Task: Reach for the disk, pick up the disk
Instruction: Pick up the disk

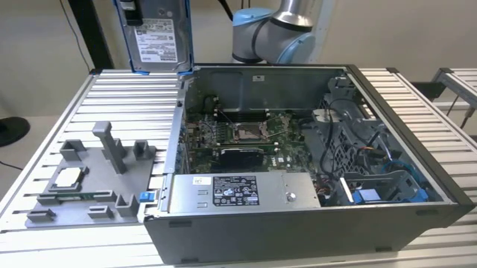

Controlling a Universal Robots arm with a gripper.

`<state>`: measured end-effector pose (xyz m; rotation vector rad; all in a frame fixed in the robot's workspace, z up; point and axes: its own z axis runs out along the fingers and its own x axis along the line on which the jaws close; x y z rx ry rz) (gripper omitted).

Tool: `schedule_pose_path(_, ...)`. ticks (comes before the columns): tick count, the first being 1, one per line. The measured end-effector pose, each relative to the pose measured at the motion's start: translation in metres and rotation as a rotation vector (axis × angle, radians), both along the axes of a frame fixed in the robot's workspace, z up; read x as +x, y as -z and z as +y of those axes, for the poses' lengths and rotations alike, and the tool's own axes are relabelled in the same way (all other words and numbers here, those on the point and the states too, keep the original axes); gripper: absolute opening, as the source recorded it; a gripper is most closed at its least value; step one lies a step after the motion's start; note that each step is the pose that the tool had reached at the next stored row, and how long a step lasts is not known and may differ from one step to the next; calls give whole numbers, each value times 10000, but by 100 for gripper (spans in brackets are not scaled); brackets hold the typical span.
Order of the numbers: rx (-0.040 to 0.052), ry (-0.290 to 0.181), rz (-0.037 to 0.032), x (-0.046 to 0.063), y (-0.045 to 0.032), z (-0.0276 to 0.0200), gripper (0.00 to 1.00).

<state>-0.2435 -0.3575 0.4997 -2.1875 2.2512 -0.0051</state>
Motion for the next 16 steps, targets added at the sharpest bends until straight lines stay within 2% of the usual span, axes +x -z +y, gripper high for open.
schedule_pose_path(10, 0, 0, 0, 392, 0, 0, 0)
schedule_pose_path(16, 0, 0, -1, 584, 0, 0, 0)
